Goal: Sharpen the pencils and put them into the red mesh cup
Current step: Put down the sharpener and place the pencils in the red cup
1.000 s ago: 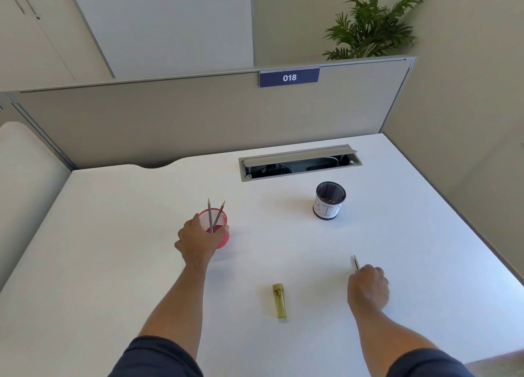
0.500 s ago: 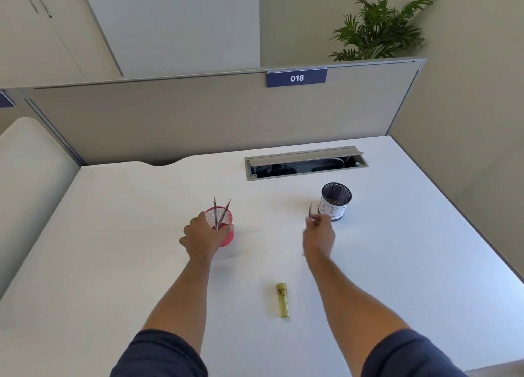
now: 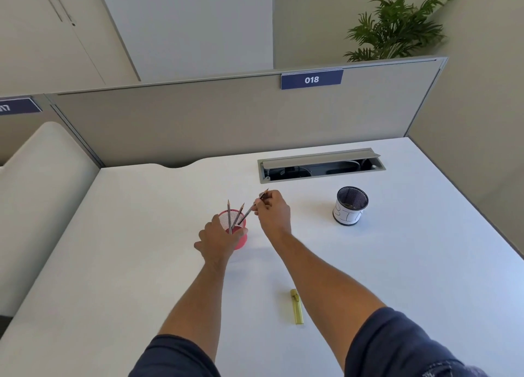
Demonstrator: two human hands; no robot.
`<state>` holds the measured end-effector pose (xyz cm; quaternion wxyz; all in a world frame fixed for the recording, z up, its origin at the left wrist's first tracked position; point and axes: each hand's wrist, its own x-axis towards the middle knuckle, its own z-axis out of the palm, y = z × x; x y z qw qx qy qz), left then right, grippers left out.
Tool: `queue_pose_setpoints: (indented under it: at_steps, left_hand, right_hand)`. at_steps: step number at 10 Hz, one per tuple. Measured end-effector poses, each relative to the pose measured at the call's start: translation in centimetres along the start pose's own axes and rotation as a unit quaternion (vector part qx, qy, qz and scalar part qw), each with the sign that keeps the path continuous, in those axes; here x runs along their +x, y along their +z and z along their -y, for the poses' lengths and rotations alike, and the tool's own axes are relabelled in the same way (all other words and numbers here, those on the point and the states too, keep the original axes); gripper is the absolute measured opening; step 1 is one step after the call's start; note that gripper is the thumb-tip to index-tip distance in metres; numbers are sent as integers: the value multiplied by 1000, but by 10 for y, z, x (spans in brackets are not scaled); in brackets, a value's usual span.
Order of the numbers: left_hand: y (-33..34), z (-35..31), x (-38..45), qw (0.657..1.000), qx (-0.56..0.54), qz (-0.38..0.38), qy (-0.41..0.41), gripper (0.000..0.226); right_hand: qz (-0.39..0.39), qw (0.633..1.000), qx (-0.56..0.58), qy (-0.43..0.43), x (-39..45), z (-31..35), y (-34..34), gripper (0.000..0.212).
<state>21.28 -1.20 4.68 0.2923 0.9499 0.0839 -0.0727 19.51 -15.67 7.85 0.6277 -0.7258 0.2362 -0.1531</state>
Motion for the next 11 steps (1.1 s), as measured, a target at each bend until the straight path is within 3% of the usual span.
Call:
queue_pose_setpoints:
  at_steps: [4,6,7,8,9,11]
  left_hand:
    - [-1,-2,-6,1000,-3,-3,-3,87]
    - [-3,-3,-8,1000,1,-3,-6,87]
    - [-4,-5,-10,1000,-1,-6,-8,85]
    - [-5,-5,-11,1000,10,-6,-7,83]
    - [-7,-5,-13,1000,11,-3,-7,82]
    - [-9,-5,-17,1000,10,0,-2,78]
  right_hand:
    - [68,986,-152,11,13,-1,18,12]
    - [130,956,-264,16,18,1,23,33]
    - [149,944,-296,6,15,3,25,26]
    - [151,951,-270,2,12,3,29,31]
    - [168,954,-251,2,7,5,30,19]
    - [184,961,-206,15,1,-5,20,48]
